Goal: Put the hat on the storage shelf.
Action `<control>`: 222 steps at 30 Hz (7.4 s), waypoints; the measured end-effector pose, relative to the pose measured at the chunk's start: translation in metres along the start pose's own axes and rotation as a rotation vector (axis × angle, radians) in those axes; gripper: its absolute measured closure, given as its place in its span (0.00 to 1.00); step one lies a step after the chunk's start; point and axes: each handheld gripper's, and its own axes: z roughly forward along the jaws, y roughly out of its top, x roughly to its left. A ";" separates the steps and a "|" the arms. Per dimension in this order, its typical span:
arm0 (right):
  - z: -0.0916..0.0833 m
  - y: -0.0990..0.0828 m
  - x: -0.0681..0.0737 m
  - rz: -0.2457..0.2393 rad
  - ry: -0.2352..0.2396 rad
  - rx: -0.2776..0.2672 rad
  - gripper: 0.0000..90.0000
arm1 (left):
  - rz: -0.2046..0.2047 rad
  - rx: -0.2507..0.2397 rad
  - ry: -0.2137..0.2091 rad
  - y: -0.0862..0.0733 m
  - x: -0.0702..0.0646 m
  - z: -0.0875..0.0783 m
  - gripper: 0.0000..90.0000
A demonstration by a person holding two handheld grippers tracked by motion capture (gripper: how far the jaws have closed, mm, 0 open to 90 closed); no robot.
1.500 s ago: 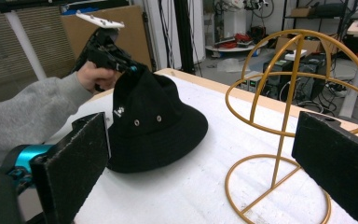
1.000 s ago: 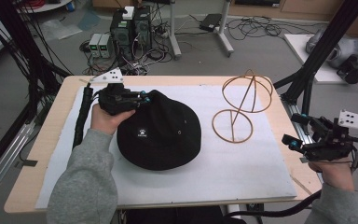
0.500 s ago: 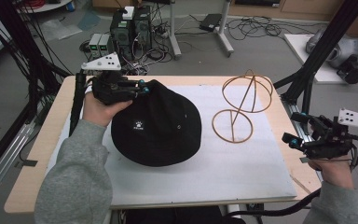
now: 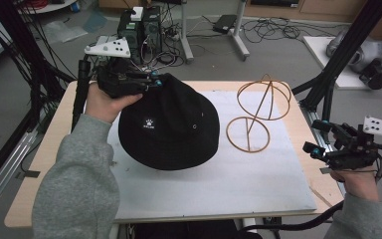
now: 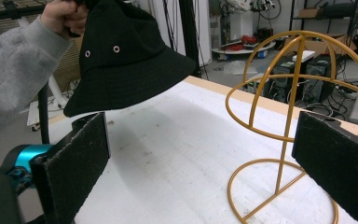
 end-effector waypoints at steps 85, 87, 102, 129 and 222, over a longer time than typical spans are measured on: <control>-0.034 -0.038 0.054 -0.043 -0.058 0.123 0.04 | 0.161 0.042 -0.243 0.162 -0.001 0.235 0.95; -0.037 -0.039 0.056 -0.035 -0.063 0.119 0.04 | 0.164 0.048 -0.241 0.164 -0.002 0.241 0.95; -0.051 -0.044 0.061 -0.024 -0.101 0.127 0.04 | 0.157 0.063 -0.230 0.157 0.012 0.271 0.95; -0.054 -0.042 0.059 -0.027 -0.113 0.122 0.04 | 0.094 0.203 -0.281 0.103 0.029 0.328 0.93; -0.030 -0.024 0.021 -0.005 -0.152 0.025 0.04 | 0.082 0.145 -0.125 0.051 0.002 0.125 0.09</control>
